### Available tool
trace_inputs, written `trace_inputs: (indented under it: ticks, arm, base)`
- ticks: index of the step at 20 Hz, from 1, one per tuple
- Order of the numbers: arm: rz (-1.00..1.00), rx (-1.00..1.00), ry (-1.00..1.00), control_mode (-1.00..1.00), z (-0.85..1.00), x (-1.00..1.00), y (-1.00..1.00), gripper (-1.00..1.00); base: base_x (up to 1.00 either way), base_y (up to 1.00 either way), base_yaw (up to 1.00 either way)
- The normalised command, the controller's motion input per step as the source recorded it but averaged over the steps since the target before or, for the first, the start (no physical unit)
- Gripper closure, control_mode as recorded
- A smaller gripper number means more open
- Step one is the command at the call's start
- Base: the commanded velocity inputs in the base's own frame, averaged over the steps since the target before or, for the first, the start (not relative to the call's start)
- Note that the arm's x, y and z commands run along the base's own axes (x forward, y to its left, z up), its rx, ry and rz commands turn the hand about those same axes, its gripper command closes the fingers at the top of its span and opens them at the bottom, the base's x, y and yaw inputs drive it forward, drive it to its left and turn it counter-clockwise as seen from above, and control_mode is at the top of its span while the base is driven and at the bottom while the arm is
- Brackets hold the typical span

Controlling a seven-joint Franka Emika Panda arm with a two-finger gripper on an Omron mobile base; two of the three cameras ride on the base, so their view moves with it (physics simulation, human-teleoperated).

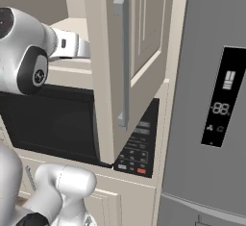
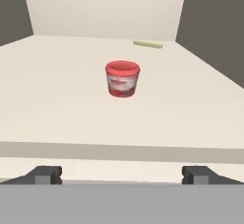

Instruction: Pick the avocado and bread from the counter and place them on the plate. Then pick the jam from the cabinet and place it next to the plate. Lastly close the cabinet door.

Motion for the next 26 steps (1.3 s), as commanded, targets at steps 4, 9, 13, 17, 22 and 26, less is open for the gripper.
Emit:
trace_inputs:
  ticks: [4,9,13,17,22,26]
  arm:
    - [0.0,0.0,0.0,-1.0,0.0,0.27,0.0,-1.0]
    - [0.0,0.0,0.0,-1.0,0.0,0.29,0.0,-1.0]
    - [0.0,0.0,0.0,-1.0,0.0,0.3,0.0,-1.0]
    - [0.0,0.01,0.0,-1.0,-0.02,0.3,0.0,-1.0]
    - [0.0,0.01,0.0,-1.0,0.0,0.31,0.0,-1.0]
    - [0.0,0.0,0.0,-1.0,-0.01,0.26,0.0,-1.0]
  base:
    - [0.0,0.0,0.0]
    - [0.0,0.0,0.0]
    - [0.0,0.0,0.0]
    - [0.0,0.0,0.0]
    - [0.0,0.0,0.0]
    - [0.0,0.0,0.0]
